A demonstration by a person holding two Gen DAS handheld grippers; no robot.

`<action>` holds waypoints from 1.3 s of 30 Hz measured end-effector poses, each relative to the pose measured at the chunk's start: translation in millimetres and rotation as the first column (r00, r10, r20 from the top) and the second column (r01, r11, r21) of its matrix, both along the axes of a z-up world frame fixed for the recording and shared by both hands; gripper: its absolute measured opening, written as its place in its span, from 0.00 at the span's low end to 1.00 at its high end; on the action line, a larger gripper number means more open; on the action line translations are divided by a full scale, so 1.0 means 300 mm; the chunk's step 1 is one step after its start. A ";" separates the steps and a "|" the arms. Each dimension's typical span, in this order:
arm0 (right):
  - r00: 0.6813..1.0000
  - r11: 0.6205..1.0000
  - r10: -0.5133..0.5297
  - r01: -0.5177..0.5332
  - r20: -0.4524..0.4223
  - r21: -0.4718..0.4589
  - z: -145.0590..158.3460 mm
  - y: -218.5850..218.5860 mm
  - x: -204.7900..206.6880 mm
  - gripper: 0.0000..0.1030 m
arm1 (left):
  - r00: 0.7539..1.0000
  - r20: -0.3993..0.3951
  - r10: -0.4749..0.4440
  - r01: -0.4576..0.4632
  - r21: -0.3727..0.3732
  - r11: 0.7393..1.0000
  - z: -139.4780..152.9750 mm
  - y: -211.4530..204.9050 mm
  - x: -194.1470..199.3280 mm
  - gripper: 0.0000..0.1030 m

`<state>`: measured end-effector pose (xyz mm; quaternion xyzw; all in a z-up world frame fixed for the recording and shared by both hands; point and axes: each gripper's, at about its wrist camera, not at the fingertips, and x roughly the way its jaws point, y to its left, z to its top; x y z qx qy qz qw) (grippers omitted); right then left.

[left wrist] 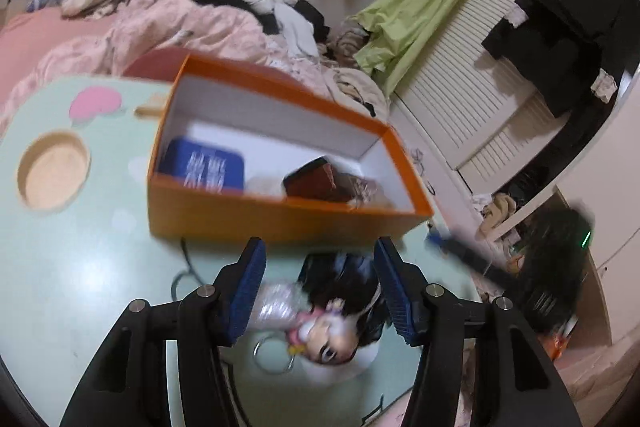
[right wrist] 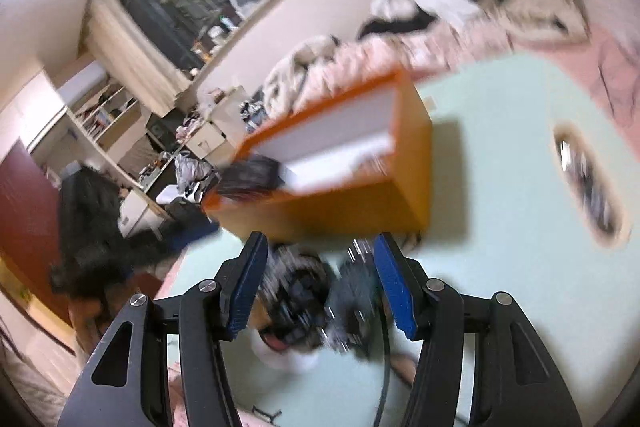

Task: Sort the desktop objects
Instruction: 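Grasp the dark red pouch with the left tool, place it on the table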

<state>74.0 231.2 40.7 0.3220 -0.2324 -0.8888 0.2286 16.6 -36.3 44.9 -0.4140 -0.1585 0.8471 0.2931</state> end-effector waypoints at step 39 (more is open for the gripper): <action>0.911 0.954 0.299 -0.294 0.284 -0.062 -0.009 -0.252 -0.192 0.30 | 0.981 -0.035 0.192 -0.186 0.129 0.974 -0.059 -0.201 0.040 0.54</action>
